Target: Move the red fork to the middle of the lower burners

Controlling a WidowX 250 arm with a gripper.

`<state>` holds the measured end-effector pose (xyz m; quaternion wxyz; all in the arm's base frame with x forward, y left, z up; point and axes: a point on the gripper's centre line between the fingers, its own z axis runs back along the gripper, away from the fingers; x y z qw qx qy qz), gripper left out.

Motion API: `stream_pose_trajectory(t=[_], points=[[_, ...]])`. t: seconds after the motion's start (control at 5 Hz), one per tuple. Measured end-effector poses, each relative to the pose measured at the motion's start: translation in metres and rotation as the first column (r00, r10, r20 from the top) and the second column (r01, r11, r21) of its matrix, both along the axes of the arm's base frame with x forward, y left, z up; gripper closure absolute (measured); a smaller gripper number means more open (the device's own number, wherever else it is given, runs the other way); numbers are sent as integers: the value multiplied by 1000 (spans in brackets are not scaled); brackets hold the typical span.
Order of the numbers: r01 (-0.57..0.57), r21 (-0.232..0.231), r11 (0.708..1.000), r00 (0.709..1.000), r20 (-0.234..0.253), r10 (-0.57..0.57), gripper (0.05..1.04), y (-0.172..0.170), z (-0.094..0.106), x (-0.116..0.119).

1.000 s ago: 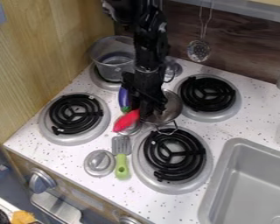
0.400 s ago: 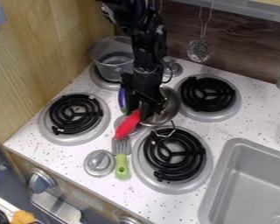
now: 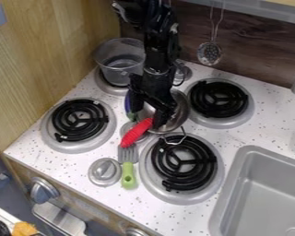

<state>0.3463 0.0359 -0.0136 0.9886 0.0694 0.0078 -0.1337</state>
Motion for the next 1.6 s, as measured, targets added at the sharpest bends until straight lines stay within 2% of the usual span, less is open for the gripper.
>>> stream_pose_trajectory(t=[0.6, 0.8, 1.0, 1.2, 1.6], points=[[-5, 30, 1000, 1000, -27, 6, 83, -3, 13, 1], [-32, 24, 999, 999, -6, 33, 83, -4, 26, -7], [-66, 23, 998, 997, 42, 65, 83, -4, 33, -16], [-110, 21, 994, 992, 66, 108, 83, -4, 37, -28], [-202, -16, 979, 972, 117, 203, 83, -4, 35, -57]])
